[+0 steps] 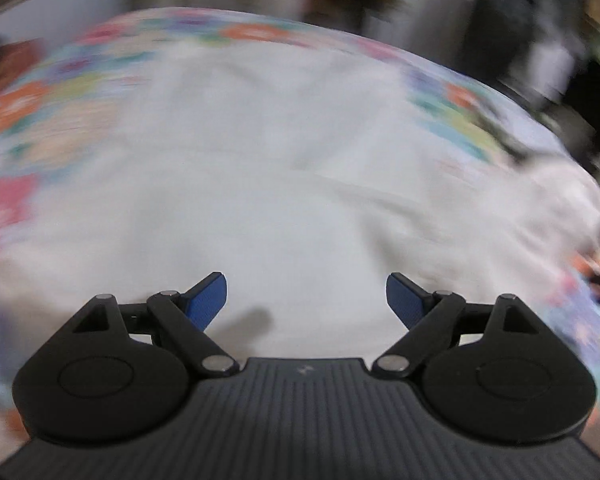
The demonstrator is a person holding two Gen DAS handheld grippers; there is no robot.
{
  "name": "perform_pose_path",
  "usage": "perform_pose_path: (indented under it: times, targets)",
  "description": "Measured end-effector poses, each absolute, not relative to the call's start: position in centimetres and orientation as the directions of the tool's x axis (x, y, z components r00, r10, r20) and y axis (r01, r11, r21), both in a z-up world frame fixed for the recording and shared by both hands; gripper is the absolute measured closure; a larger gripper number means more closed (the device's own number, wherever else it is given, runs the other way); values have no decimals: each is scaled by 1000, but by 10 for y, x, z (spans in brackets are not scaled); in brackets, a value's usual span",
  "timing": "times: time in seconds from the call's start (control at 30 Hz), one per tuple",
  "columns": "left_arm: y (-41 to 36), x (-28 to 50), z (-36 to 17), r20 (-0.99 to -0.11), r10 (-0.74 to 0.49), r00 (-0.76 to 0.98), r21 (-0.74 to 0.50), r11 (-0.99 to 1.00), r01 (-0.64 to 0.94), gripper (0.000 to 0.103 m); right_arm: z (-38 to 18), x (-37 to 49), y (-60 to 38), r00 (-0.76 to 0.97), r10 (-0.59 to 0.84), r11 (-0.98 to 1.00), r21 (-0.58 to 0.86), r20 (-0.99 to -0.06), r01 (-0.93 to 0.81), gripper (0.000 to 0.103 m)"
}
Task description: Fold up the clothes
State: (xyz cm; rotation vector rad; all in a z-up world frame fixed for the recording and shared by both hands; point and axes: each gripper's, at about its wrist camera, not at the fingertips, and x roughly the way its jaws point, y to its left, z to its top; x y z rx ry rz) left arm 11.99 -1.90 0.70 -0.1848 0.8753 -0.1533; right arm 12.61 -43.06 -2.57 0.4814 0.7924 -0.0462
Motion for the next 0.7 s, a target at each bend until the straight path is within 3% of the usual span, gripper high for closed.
perform_pose_path:
  times: [0.1, 0.17, 0.37, 0.53, 0.6, 0.67, 0.7]
  targets:
    - [-87, 134, -1, -706, -390, 591, -324, 920, 221, 16, -31, 129, -450, 755, 152, 851, 473, -637, 229, 25]
    - [-131, 142, -9, -688, -450, 569, -351, 893, 281, 16, -35, 131, -464, 788, 171, 820, 529, -592, 220, 25]
    - [-239, 162, -46, -718, -428, 549, -218, 887, 407, 16, -45, 137, -510, 888, 137, 714, 665, -439, 218, 25]
    - [-266, 173, -74, -778, -365, 511, -172, 907, 385, 18, -60, 160, -528, 907, 101, 669, 703, -410, 244, 26]
    - [-268, 173, -79, -784, -353, 511, -164, 911, 378, 18, -62, 166, -531, 915, 91, 674, 701, -393, 234, 36]
    - [-271, 174, -84, -789, -342, 510, -152, 913, 378, 18, -68, 174, -532, 921, 119, 639, 738, -372, 216, 63]
    - [-274, 175, -83, -793, -338, 507, -139, 910, 390, 18, -72, 178, -531, 919, 134, 614, 759, -370, 216, 65]
